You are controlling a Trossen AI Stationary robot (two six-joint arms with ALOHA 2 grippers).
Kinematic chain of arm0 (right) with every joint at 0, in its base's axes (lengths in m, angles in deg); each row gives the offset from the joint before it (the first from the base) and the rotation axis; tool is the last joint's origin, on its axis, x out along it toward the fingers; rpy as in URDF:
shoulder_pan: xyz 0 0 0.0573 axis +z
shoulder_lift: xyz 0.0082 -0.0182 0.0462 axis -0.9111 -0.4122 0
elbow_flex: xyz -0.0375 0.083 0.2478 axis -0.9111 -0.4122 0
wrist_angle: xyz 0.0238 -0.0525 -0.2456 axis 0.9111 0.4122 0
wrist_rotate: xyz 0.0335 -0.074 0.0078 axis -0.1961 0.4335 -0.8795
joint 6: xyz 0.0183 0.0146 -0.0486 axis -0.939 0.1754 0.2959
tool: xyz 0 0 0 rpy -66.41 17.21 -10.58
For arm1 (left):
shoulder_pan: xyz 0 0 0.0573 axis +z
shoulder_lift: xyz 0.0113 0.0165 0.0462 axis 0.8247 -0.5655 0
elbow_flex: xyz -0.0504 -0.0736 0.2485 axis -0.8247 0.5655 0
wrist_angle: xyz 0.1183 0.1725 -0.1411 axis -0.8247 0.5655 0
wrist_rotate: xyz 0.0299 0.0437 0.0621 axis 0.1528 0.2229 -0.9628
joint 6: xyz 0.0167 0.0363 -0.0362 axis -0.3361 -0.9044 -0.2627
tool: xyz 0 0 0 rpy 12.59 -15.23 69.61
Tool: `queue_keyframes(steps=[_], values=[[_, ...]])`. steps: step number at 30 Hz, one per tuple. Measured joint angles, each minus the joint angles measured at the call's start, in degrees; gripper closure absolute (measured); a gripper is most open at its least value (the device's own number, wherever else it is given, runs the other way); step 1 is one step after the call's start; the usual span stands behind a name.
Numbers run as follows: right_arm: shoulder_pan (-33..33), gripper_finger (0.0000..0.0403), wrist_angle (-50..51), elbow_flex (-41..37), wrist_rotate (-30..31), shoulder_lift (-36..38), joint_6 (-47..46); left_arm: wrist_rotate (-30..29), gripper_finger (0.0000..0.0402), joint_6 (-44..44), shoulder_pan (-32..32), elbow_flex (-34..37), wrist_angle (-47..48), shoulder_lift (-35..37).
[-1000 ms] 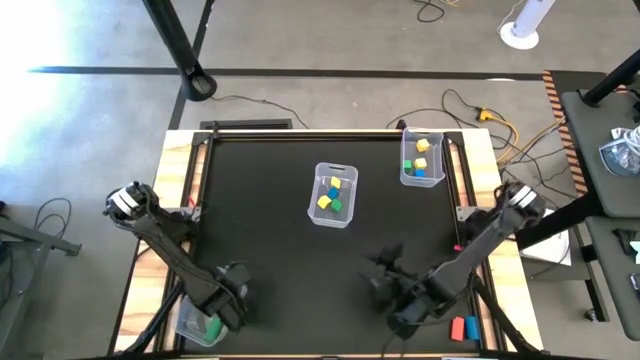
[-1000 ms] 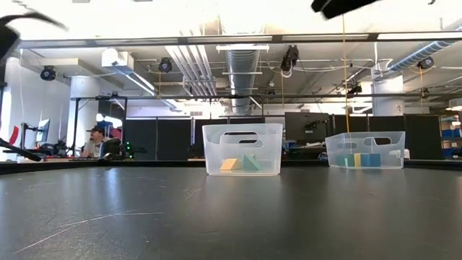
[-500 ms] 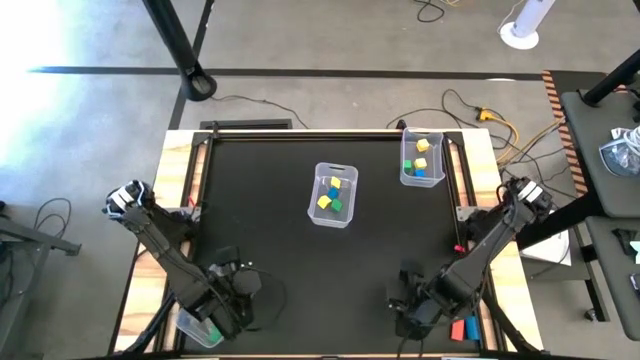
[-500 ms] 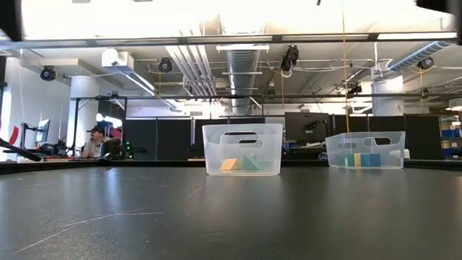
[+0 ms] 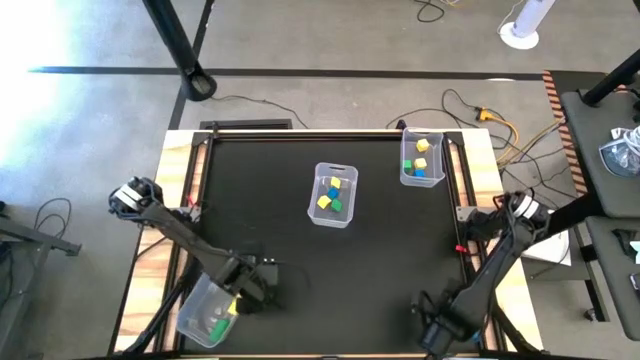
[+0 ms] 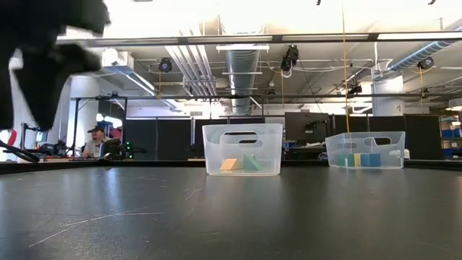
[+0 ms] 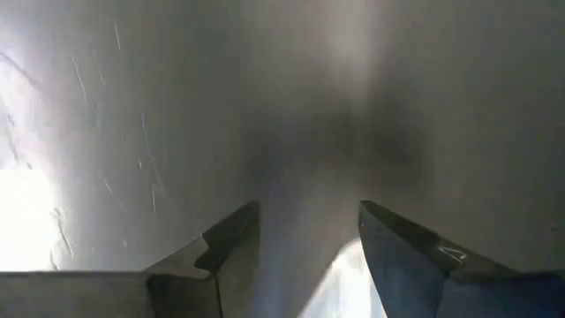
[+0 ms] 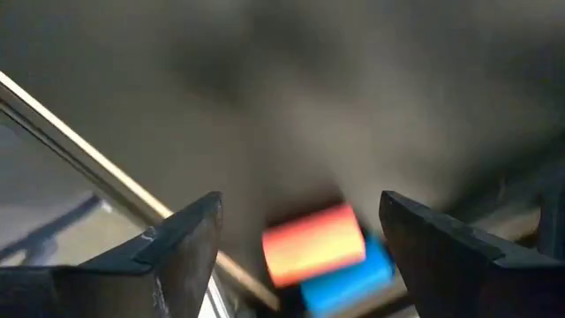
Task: Sort blocks by size
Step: Put the red cylindrical block into the bottom transparent bin
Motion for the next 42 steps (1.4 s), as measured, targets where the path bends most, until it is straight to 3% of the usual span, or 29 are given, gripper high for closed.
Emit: queue_keyframes(steps=[9, 19, 30, 38, 42], values=[[3.1, 0.0116, -10.7, -7.7, -10.6, 0.5, -12.9, 5.2, 0.0233, 8.9, 0.4, 8.8, 5.1, 0.0], [4.0, 0.0097, -19.0, -13.5, -15.1, 1.2, -15.3, 4.4, 0.0233, 9.5, 0.2, 3.4, 6.6, 0.1], [3.9, 0.0125, -26.4, -17.7, -13.8, 0.8, -15.9, -14.7, 0.0233, 3.9, -4.5, -6.9, 6.3, 0.1], [3.0, 0.0180, -26.4, -18.1, -9.7, 0.7, -13.0, -21.0, 0.0233, 2.9, -5.7, -6.3, 3.8, 0.2], [3.1, 0.0225, -26.3, -18.2, -7.0, 0.7, -10.6, -20.9, 0.0233, 0.8, -6.7, -2.2, -4.9, 0.2]])
